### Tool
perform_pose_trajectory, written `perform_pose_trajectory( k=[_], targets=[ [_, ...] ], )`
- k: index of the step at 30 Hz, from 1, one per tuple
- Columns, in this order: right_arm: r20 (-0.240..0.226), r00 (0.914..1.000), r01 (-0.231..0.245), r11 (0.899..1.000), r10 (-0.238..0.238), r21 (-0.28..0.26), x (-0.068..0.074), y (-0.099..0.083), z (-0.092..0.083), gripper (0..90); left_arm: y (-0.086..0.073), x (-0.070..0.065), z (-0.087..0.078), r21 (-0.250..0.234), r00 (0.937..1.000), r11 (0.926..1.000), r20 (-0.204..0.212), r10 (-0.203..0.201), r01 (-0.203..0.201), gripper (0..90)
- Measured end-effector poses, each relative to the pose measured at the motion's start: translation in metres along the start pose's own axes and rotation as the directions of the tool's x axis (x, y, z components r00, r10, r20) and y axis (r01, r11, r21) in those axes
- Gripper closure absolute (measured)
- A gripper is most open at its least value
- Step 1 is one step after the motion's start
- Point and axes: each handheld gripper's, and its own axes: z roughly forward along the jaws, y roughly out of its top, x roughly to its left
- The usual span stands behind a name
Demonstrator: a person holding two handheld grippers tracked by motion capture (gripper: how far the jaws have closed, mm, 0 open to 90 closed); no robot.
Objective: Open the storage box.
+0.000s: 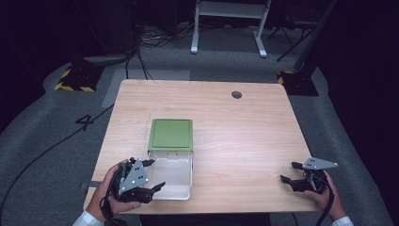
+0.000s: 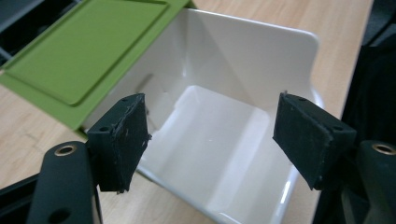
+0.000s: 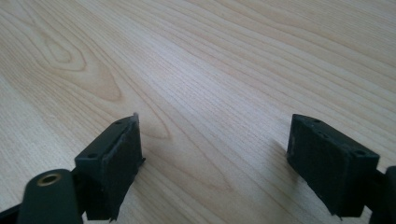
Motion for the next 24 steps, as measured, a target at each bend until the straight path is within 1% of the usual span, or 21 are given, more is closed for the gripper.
perform_pose_trajectory(
  k=[2,3,6,12,16,17,19,21,24],
  targets=[
    [0.000,1.0000,0.000,1.000,0.000,0.000,0.000,0.000,0.000,18.0,-0.001,0.003,-0.001,-0.005,0.9998,1.0000,-0.017,-0.004,0.004,26.4],
    [0.000,1.0000,0.000,1.000,0.000,0.000,0.000,0.000,0.000,18.0,-0.002,0.004,-0.002,-0.009,0.9995,0.9999,-0.029,-0.014,0.014,26.4],
    [0.000,1.0000,0.000,1.000,0.000,0.000,0.000,0.000,0.000,17.9,-0.004,0.010,-0.005,-0.022,0.9983,0.9994,-0.052,-0.026,0.025,26.1],
    [0.000,1.0000,0.000,1.000,0.000,0.000,0.000,0.000,0.000,18.0,-0.010,0.019,-0.009,-0.020,0.9941,0.9987,-0.097,-0.049,0.047,25.9],
    [0.000,1.0000,0.000,1.000,0.000,0.000,0.000,0.000,0.000,18.0,-0.016,0.026,-0.011,-0.023,0.9891,0.9976,-0.130,-0.068,0.065,25.2],
    [0.000,1.0000,0.000,1.000,0.000,0.000,0.000,0.000,0.000,17.9,-0.018,0.028,-0.010,-0.027,0.9865,0.9965,-0.142,-0.082,0.079,25.2],
    [0.000,1.0000,0.000,1.000,0.000,0.000,0.000,0.000,0.000,18.0,-0.023,0.032,-0.010,-0.026,0.9811,0.9951,-0.166,-0.099,0.096,25.1],
    [0.000,1.0000,0.000,1.000,0.000,0.000,0.000,0.000,0.000,18.0,-0.026,0.035,-0.010,-0.023,0.9782,0.9948,-0.181,-0.102,0.099,24.9],
    [0.000,1.0000,0.000,1.000,0.000,0.000,0.000,0.000,0.000,17.9,-0.031,0.040,-0.010,-0.020,0.9733,0.9929,-0.197,-0.119,0.117,24.3]
  ],
)
